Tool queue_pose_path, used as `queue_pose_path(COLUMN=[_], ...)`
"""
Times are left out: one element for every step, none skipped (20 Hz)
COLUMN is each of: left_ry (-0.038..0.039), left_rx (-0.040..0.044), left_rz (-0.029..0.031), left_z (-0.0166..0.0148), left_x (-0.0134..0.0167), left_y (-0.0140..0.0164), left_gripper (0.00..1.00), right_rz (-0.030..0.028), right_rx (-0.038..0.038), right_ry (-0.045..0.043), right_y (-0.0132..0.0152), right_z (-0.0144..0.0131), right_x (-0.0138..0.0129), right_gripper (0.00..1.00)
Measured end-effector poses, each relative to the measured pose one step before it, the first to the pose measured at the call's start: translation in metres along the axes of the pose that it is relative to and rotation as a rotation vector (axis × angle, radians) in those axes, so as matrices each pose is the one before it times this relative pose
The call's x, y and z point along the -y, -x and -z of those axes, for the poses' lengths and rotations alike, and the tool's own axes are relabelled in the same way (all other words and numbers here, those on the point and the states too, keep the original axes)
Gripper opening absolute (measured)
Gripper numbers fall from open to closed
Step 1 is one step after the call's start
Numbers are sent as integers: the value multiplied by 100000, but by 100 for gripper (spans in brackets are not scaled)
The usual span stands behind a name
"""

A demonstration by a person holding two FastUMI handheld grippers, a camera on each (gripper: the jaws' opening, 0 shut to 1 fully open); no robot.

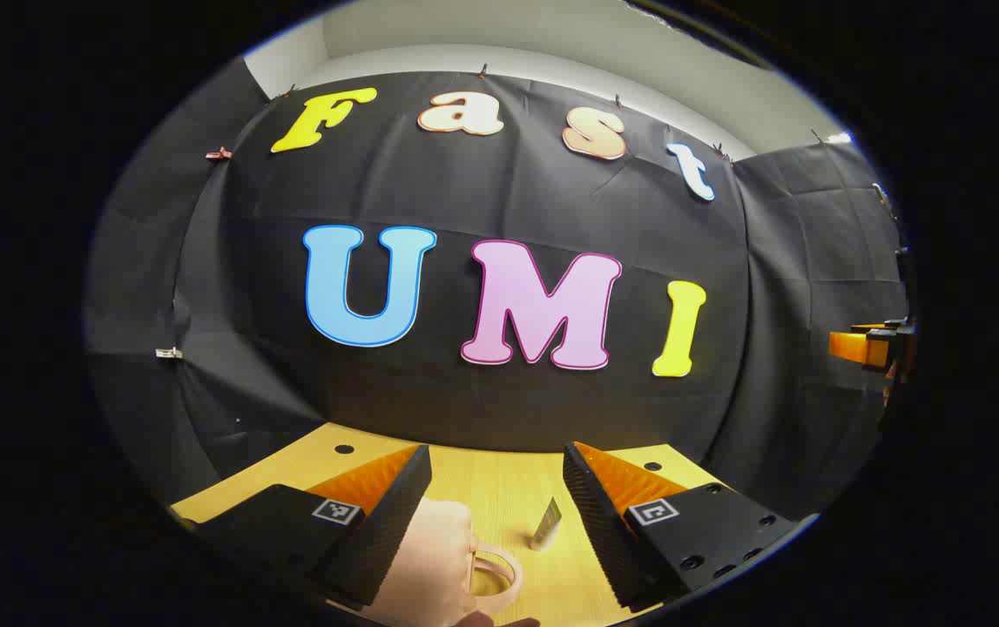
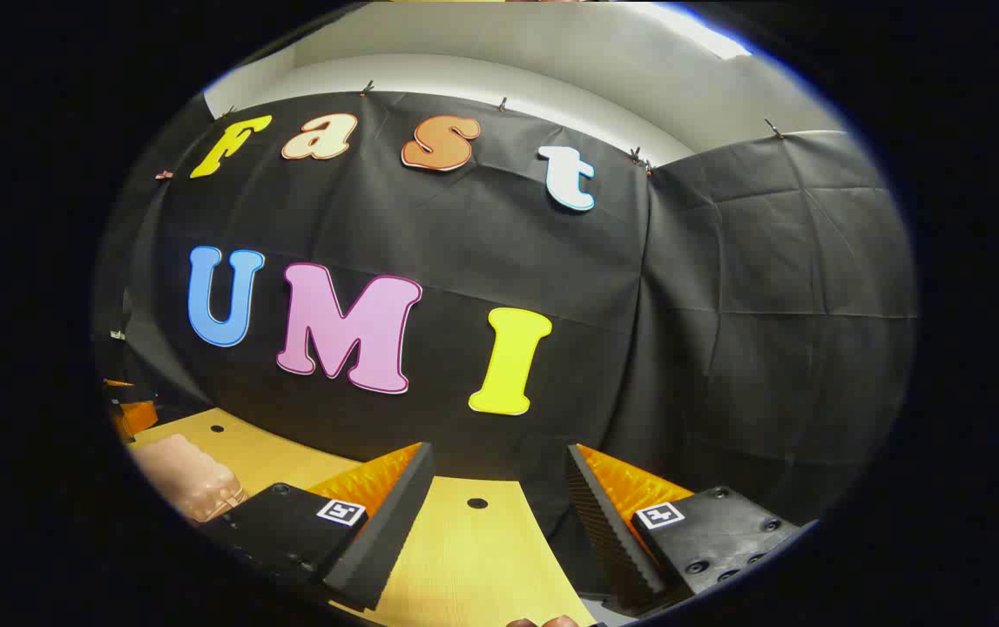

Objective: First open the suitcase, pack the skin care products into it, and then close the suitcase.

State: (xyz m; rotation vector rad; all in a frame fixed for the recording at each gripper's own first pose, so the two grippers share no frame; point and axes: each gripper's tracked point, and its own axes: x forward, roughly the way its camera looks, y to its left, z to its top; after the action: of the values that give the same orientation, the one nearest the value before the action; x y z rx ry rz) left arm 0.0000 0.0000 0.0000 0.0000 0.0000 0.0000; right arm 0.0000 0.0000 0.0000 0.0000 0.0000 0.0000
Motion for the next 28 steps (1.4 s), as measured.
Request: queue_pose_path(left_ry=[-296, -473, -619, -601, -376, -151, 117, 115, 133, 396, 511, 380, 398, 642, 647, 219, -164, -274, -474, -851, -344, 21, -549, -1038, -791, -215, 275, 778], left_rx=[399, 1030, 803, 977, -112, -515, -108, 312, 348, 391, 131, -717, -1244, -804, -209, -193, 136, 802, 908, -668, -520, 647, 425, -115, -42, -235, -468, -477], left_rz=[422, 132, 27, -71, -449, -734, -426, -524, -793, -539, -442, -229, -283, 144, 371, 249, 187, 289, 190, -464, 37, 795, 751, 350, 576, 685, 336, 411], left_z=[-303, -317, -306, -239, -46, 167, -90, -51, -206, 7, -13, 415, 382, 264, 77, 11, -40, -10, -260, 232, 103, -240, -200, 246, -15, 90, 64, 117], left_x=[-27, -239, -228, -287, -429, -478, -326, -222, -346, -211, -83, 26, 67, 69, 266, 144, 194, 184, 218, 101, 144, 424, 372, 213, 218, 235, 250, 122], left_y=[-7, 84, 75, 112, -9, 107, 99, 93, 158, 51, 64, -83, -24, -8, 63, 72, 48, 160, 92, -27, 132, 236, 136, 17, -26, -110, -90, -101], left_gripper=[96, 96, 95, 96, 95, 95, 96, 96, 96, 96, 92, 95, 96, 96, 95, 96, 96, 95, 96, 96, 96, 96, 95, 96, 96, 96, 95, 96], right_rz=[-276, -180, -201, -622, -343, -558, -488, -291, -514, -548, -279, 66, -70, -116, -151, 50, -37, -407, -558, -77, -334, 242, 582, 116, 20, 268, 298, -168], right_rx=[-152, -106, -295, 237, 257, 205, 224, 438, 545, 494, 202, -199, -397, -305, -170, -317, -301, 78, 455, -874, -772, -277, -139, -41, 248, 275, -103, -379], right_ry=[27, 320, 351, -274, -486, -382, -19, 303, 353, 287, 175, -156, -458, -483, -40, 433, 507, 280, 192, 42, -237, -285, -516, -722, -445, 19, 63, -105], right_y=[44, -28, -86, -148, -132, -72, 14, -106, -94, -86, -184, -86, -6, -4, 3, 71, 21, 133, 125, -16, 54, 37, -34, -44, 9, 35, 39, -5], right_z=[146, 137, 141, -103, -176, -45, -202, -165, -196, -187, -58, 56, 40, 127, 124, 135, 216, 74, 47, 261, 433, 30, -8, -49, -122, -51, 119, 138], right_x=[-350, -350, -272, -625, -393, -291, -354, -158, -153, -150, -29, 60, -12, 31, -24, 106, 115, -21, -60, 78, 141, 168, 289, 114, 76, 128, 218, -10], right_gripper=[95, 96, 95, 97, 96, 96, 96, 96, 96, 96, 96, 96, 96, 95, 96, 96, 96, 96, 96, 96, 95, 96, 96, 95, 95, 96, 96, 95])
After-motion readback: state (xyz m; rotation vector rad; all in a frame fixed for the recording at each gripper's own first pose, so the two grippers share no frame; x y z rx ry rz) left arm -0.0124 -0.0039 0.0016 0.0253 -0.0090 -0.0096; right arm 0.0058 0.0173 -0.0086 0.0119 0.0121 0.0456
